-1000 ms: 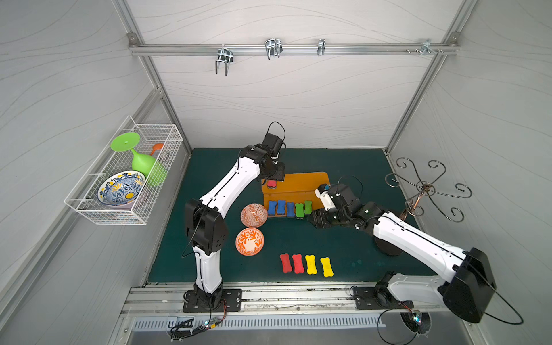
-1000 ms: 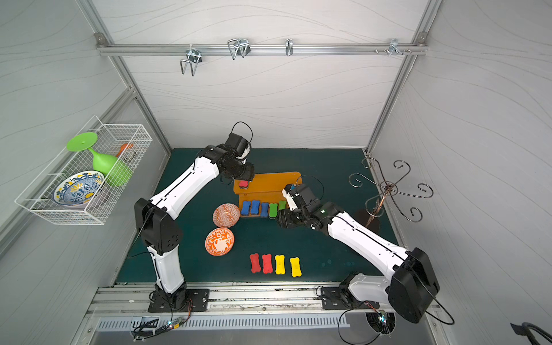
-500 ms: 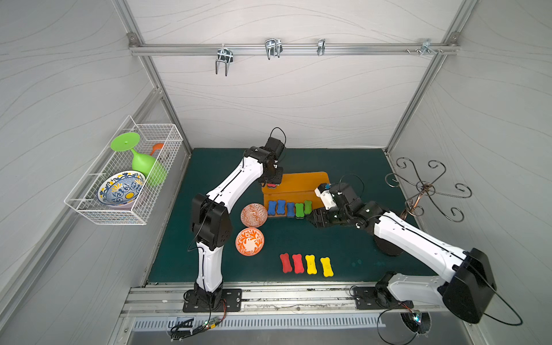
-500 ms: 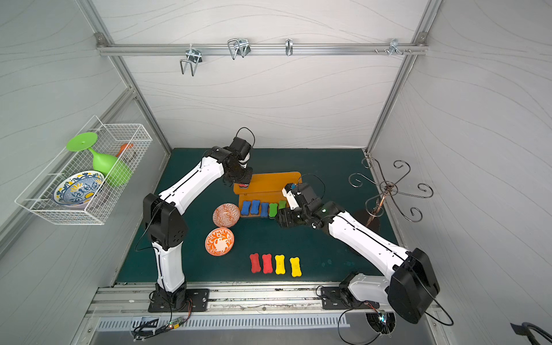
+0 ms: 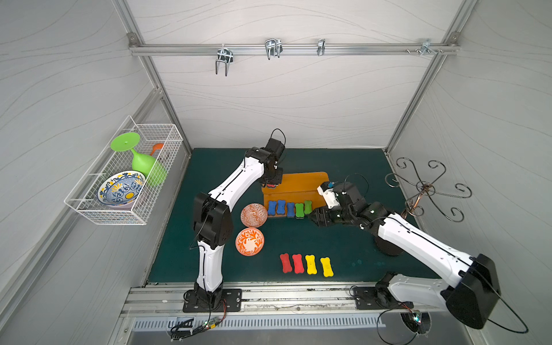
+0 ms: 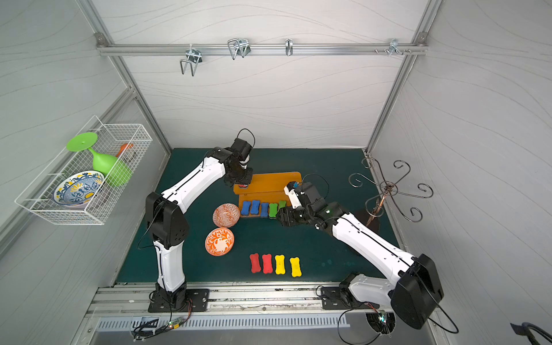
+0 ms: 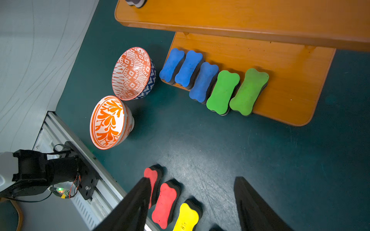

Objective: Remove the whiteboard erasers from the shelf
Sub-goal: Pick up the whiteboard eraser from the shelf.

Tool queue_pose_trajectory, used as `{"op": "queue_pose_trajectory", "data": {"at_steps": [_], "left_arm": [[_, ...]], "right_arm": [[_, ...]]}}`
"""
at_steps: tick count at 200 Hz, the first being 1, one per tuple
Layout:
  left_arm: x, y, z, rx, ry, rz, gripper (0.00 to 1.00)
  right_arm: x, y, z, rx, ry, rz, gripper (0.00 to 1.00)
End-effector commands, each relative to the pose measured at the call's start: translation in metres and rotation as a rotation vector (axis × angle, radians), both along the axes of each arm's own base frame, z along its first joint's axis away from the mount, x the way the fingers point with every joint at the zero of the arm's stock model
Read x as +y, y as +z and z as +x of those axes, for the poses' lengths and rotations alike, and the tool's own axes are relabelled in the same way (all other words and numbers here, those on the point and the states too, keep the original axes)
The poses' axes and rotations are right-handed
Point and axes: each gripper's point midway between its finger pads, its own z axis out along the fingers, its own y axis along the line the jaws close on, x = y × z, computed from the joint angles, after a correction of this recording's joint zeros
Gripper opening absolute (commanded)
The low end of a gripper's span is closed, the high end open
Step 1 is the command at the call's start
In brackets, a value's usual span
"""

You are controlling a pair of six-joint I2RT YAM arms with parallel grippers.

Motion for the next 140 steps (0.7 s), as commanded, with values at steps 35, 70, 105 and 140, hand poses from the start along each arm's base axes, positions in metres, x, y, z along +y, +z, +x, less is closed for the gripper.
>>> {"op": "queue_pose_trajectory", "data": {"at_steps": [35, 70, 105, 140], "left_arm": [[0.0, 0.04, -0.08, -0.057, 0.049, -0.032, 0.16], [-0.001, 0.027, -0.157, -0.078, 0.08, -0.06, 0.14], [-0.003, -0.023, -0.216, -0.036, 0.113, -0.06, 0.12], [-0.004, -0.057, -0.247, 0.001, 0.113, -0.011, 0.12]], "right_arm": [[-0.016, 0.031, -0.001, -0.09, -0.016, 0.044, 0.7], [-0.027, 0.05, -0.013, -0.123, -0.028, 0.087, 0.71], [-0.037, 0.058, -0.027, -0.145, -0.026, 0.115, 0.73], [-0.042, 0.065, -0.033, -0.166, -0.026, 0.135, 0.73]]}}
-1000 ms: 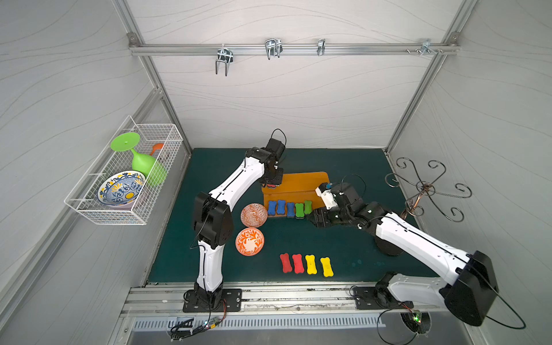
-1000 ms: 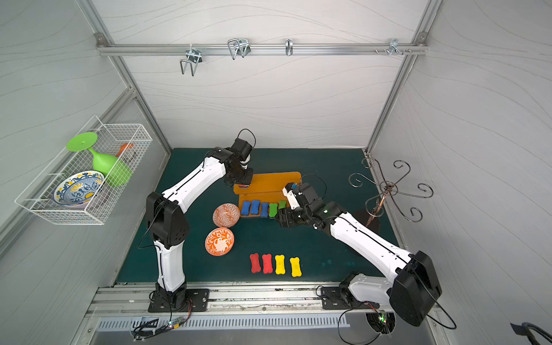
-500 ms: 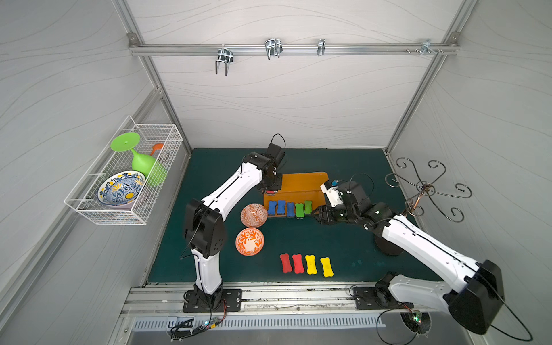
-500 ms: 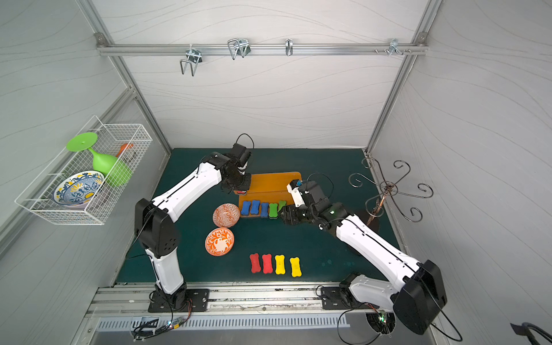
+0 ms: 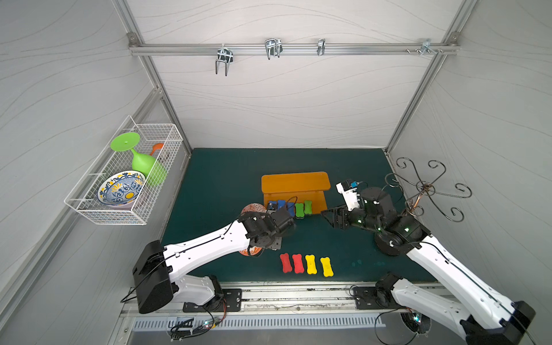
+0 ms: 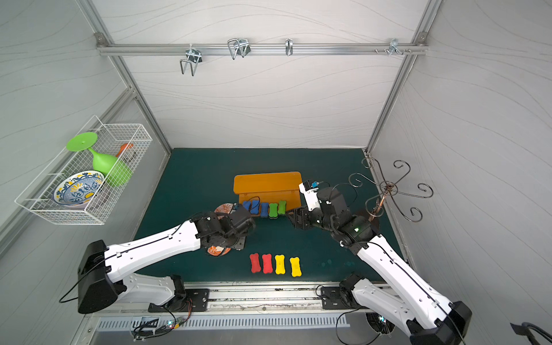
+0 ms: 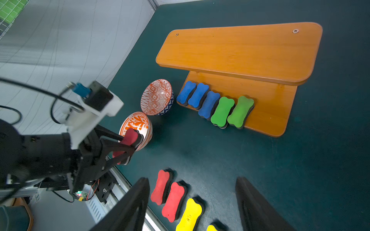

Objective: Remove the whiteboard erasers from the shelf
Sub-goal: Pick up the whiteboard eraser from the shelf, then place the whiteboard eraser at the center of the board.

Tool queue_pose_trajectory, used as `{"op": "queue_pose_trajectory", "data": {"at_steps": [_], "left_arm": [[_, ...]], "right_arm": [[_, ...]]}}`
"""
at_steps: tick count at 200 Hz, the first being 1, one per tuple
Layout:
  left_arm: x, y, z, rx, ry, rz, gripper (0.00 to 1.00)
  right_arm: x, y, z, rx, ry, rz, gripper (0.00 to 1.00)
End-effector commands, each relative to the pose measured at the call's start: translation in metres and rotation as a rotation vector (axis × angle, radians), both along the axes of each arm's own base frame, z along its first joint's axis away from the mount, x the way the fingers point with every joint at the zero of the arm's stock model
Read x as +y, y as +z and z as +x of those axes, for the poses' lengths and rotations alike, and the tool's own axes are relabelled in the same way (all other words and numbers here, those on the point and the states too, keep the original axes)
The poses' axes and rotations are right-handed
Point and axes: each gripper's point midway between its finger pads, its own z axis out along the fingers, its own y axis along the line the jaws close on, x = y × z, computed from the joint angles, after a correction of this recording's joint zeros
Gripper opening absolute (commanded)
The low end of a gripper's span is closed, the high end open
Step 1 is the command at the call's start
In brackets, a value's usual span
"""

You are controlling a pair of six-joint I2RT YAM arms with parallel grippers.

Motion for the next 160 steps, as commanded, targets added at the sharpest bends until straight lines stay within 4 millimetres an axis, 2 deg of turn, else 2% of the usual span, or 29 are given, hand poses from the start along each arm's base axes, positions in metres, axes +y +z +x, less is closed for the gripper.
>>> {"op": "queue_pose_trajectory", "data": {"at_steps": [1, 25, 59, 160], "left_arm": [[-0.01, -0.005, -0.002, -0.048, 0.092, -0.051, 0.12], [-0.013, -0.025, -0.013, -0.013, 0.089, -0.039, 0.12], [-0.025, -0.038, -0.018, 0.005, 0.062, -0.016, 0.12], [-0.014, -0.076, -0.029, 0.058, 0.057, 0.033, 0.12]], "right_arm": [[-0.005, 0.0, -0.007, 0.007, 0.007, 0.0, 0.73], [-0.005, 0.006, -0.01, 0.004, 0.021, 0.011, 0.73], [-0.006, 0.001, -0.013, 0.011, 0.025, 0.012, 0.73], [-0.008, 0.001, -0.01, 0.002, 0.006, 0.003, 0.73]]}}
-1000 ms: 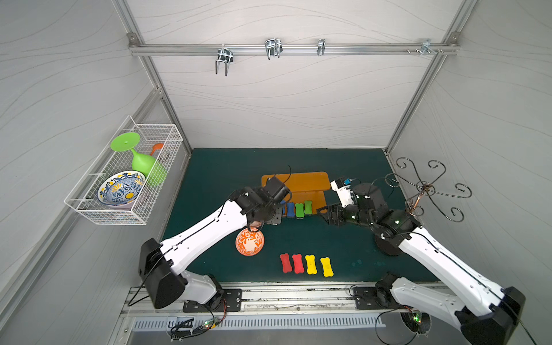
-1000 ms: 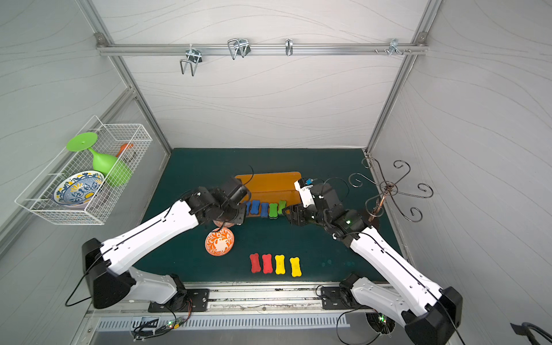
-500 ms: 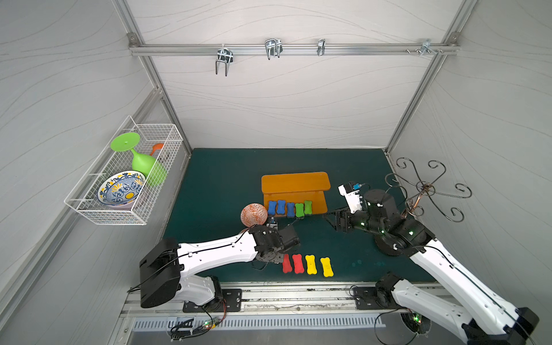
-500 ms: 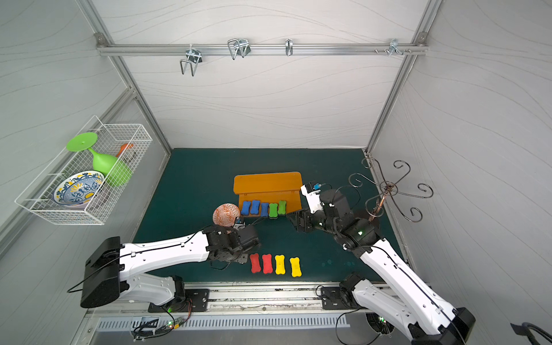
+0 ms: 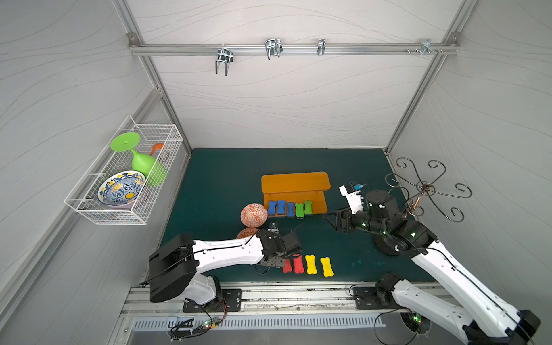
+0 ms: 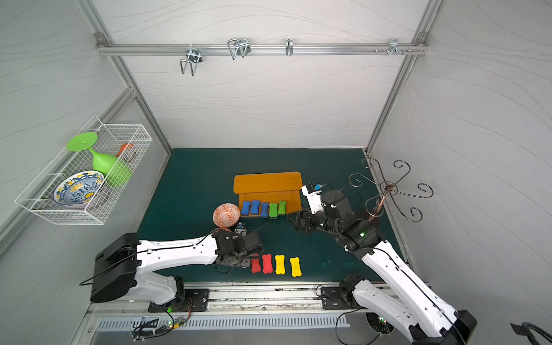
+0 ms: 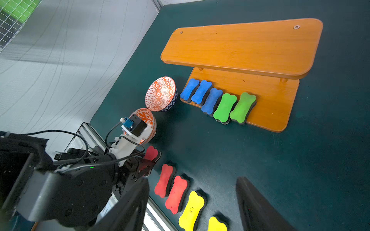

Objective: Remove the whiteboard erasers from the shelf
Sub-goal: Place the whiteboard eraser at the center of the board.

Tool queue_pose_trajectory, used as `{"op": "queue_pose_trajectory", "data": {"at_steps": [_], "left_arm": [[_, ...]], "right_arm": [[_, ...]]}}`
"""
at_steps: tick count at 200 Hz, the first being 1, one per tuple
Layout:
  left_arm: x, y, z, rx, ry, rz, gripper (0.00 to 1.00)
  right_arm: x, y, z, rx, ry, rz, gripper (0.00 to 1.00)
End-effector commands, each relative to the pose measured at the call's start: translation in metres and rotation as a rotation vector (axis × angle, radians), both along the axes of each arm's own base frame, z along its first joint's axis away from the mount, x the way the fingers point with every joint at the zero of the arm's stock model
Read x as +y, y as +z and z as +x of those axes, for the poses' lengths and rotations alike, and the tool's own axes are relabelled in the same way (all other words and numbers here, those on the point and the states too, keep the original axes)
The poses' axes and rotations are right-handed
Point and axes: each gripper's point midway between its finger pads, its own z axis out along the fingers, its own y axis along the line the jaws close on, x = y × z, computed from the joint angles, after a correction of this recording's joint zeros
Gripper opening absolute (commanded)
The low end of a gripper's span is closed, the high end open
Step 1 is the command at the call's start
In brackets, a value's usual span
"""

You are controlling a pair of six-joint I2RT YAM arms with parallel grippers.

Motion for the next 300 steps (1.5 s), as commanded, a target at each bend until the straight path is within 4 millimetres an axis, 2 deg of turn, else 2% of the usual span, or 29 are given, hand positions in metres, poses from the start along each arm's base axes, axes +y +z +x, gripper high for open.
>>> {"op": "queue_pose_trajectory", "data": {"at_steps": [1, 58, 108, 140, 157, 174, 187, 205, 231, 246, 258, 273, 284, 300], "left_arm": [[-0.007, -0.007, 0.001, 0.002, -0.007, -0.011, 0.12], [-0.011, -0.02, -0.001, 0.027, -0.036, -0.012, 0.14], [-0.007, -0.017, 0.0, 0.019, -0.046, -0.011, 0.34], [-0.008, -0.007, 0.004, 0.002, -0.07, -0.002, 0.47], [-0.008, -0.001, 0.006, -0.005, -0.077, -0.009, 0.57], [-0.01, 0.008, 0.007, -0.012, -0.086, -0.026, 0.59], [-0.014, 0.024, 0.012, -0.03, -0.09, -0.055, 0.58], [-0.024, 0.06, 0.028, -0.07, -0.092, -0.134, 0.55], [-0.04, 0.122, 0.07, -0.092, -0.079, -0.347, 0.57], [-0.037, 0.156, 0.098, -0.114, -0.074, -0.419, 0.55], [-0.031, 0.174, 0.121, -0.125, -0.057, -0.451, 0.55], [-0.018, 0.179, 0.153, -0.121, 0.0, -0.503, 0.55], [-0.005, 0.173, 0.177, -0.123, 0.042, -0.515, 0.55], [0.011, 0.16, 0.201, -0.084, 0.105, -0.561, 0.57]], "right_arm": [[-0.004, -0.002, -0.001, 0.001, -0.006, -0.012, 0.74], [-0.003, -0.008, 0.003, 0.017, -0.014, -0.029, 0.74], [-0.003, -0.007, 0.005, 0.019, -0.023, -0.036, 0.75], [-0.006, -0.006, 0.007, 0.014, -0.036, -0.046, 0.76], [-0.007, -0.006, 0.009, 0.016, -0.044, -0.053, 0.77], [-0.008, -0.005, 0.011, 0.014, -0.053, -0.061, 0.77], [-0.009, -0.006, 0.014, 0.012, -0.067, -0.073, 0.77], [-0.011, -0.008, 0.022, 0.008, -0.092, -0.093, 0.79], [-0.013, -0.013, 0.044, 0.02, -0.147, -0.102, 0.79], [-0.017, -0.018, 0.063, 0.044, -0.198, -0.106, 0.8], [-0.021, -0.023, 0.079, 0.068, -0.24, -0.097, 0.8], [-0.026, -0.03, 0.096, 0.116, -0.281, -0.07, 0.8], [-0.027, -0.035, 0.108, 0.141, -0.304, -0.055, 0.79], [-0.028, -0.044, 0.124, 0.173, -0.334, -0.038, 0.78]]}}
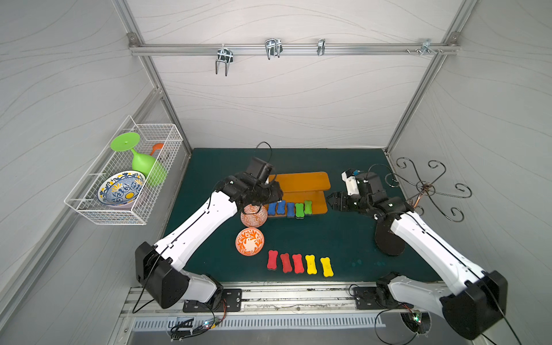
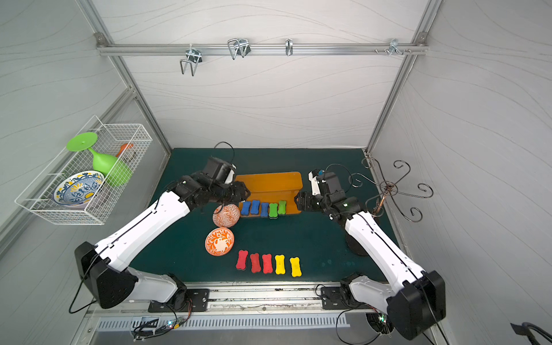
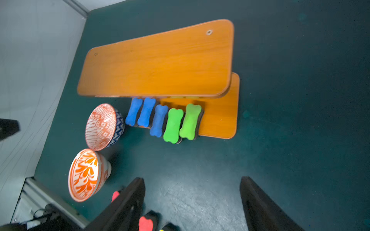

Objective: Remove the whiteboard erasers from the shelf
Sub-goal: Place the whiteboard eraser at the center of the board, then adjust the shelf at the center of the board.

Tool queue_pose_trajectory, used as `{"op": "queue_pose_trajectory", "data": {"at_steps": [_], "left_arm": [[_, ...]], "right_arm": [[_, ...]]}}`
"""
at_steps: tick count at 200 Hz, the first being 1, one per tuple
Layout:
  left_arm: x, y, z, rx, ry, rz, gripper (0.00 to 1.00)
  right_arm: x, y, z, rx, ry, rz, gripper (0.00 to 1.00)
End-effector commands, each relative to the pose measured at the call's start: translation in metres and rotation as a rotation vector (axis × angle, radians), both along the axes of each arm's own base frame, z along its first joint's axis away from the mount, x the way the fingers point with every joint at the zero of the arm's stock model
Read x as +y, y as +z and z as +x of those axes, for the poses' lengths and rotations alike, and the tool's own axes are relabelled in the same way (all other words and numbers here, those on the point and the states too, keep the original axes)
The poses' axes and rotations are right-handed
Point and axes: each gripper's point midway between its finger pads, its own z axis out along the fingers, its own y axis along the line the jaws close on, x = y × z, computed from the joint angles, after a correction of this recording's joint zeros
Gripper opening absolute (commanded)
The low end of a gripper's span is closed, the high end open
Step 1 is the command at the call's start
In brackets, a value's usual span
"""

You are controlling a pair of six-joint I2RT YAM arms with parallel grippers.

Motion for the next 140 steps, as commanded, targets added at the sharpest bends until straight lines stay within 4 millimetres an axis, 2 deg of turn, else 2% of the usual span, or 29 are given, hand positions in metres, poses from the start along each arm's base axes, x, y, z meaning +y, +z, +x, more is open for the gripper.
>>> {"op": "queue_pose_trajectory", "data": {"at_steps": [1, 18, 40, 74, 108, 140], "left_arm": [[0.011, -0.03, 0.02, 0.115, -0.038, -0.059, 0.57], [0.024, -0.04, 0.04, 0.127, -0.004, -0.08, 0.59], [0.025, -0.052, 0.055, 0.151, -0.008, -0.113, 0.63], [0.023, -0.07, 0.059, 0.188, -0.027, -0.125, 0.63], [0.018, -0.071, 0.064, 0.175, -0.053, -0.158, 0.6], [0.016, -0.07, 0.066, 0.165, -0.068, -0.164, 0.56]], "right_arm": [[0.003, 0.007, 0.025, -0.003, -0.048, 0.073, 0.78], [0.003, -0.006, 0.04, 0.021, -0.075, 0.064, 0.73], [0.01, -0.019, 0.052, 0.049, -0.081, 0.067, 0.67], [0.026, -0.026, 0.06, 0.054, -0.053, 0.084, 0.6], [0.033, -0.037, 0.073, 0.062, -0.046, 0.064, 0.54], [0.036, -0.036, 0.089, 0.046, -0.046, 0.051, 0.49]]}}
